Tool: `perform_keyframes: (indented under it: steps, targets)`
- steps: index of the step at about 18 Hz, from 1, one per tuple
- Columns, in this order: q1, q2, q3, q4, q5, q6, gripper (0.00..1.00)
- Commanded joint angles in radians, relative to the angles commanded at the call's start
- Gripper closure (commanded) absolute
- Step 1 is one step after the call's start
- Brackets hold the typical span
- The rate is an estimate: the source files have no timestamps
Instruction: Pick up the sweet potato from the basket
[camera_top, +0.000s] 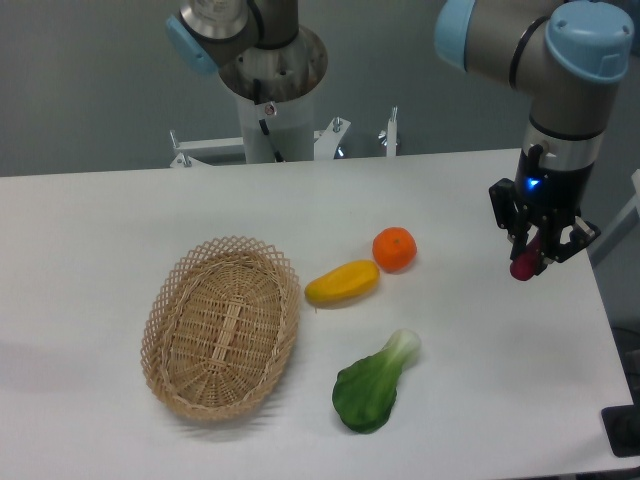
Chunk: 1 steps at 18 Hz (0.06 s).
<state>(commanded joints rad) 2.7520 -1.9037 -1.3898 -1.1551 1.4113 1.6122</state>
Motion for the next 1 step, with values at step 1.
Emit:
perform_keyframes:
  steps: [1]
  targets:
    - [0.000,0.000,0.000,0.002,-0.002,0.000,0.78]
